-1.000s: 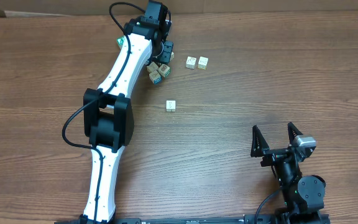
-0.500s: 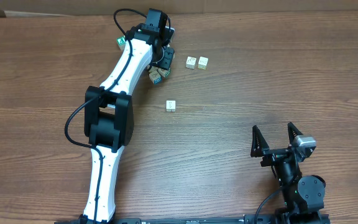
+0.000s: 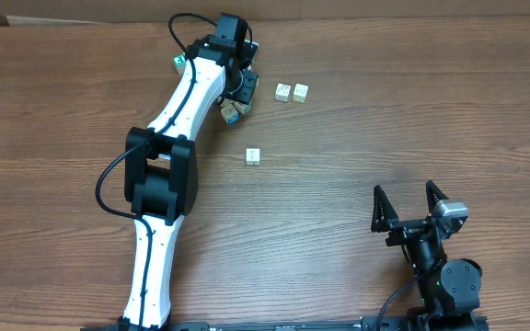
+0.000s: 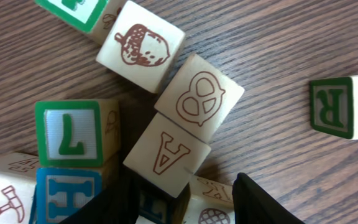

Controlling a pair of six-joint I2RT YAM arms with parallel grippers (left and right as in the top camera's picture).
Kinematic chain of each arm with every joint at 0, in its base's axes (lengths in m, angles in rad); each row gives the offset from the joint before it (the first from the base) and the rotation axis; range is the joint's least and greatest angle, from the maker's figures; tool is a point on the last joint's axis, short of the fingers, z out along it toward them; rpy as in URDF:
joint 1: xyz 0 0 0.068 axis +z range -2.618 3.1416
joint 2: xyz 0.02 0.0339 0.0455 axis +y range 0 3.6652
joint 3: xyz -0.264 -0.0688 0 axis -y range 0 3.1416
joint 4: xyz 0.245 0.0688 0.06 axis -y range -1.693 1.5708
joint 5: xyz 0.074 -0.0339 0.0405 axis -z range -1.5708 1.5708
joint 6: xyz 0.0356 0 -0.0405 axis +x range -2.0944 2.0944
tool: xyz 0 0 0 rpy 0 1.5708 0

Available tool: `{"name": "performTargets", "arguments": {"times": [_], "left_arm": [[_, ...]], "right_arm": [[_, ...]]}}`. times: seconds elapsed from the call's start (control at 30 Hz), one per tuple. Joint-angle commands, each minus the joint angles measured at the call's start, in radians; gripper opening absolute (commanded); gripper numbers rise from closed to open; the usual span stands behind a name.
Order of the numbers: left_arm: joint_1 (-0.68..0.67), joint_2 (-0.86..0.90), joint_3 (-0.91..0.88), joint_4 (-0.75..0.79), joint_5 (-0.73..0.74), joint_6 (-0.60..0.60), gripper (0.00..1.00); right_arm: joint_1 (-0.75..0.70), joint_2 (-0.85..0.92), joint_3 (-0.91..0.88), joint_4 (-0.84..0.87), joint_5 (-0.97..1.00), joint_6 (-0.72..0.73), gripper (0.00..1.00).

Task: Form a horizontal line

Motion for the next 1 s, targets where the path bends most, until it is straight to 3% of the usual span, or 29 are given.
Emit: {"name": "performTargets", "arguments": {"times": [0.0,0.3,0.97], "left_arm": [[-0.014,0.018,-0.006,0.002,0.031,0.019,0.48],[-0.014,0.018,0.097,-0.010,0.026,0.019,0.52],[-0.013,0.022,0.072,0.019,-0.020,0.023,0.54]], "right_arm": [[-0.005,-0.008,-0.010,0.006,0.005,-0.004,1.00],[-0.005,-0.008,-0.010,0.006,0.005,-0.004,1.00],[-0.005,-0.008,-0.010,0.006,0.005,-0.004,1.00]]}}
